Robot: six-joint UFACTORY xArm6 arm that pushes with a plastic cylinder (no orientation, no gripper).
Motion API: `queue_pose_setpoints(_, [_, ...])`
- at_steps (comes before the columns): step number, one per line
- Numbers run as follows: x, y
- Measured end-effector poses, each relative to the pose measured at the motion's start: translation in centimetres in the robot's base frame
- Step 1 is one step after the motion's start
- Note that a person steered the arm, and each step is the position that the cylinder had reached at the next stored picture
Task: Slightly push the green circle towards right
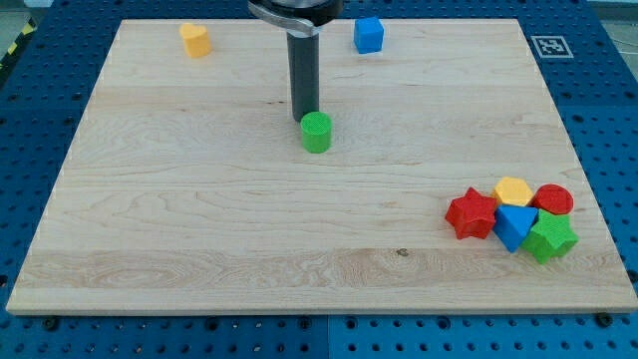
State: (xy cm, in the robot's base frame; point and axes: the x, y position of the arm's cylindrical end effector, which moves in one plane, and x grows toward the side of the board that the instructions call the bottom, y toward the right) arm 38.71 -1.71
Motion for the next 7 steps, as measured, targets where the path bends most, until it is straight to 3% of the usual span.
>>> queue_pose_setpoints(4, [0.1, 6.2])
queue_pose_setpoints(6, [-0.9, -1.0])
queue_pose_setpoints(7, [0.5, -1.8])
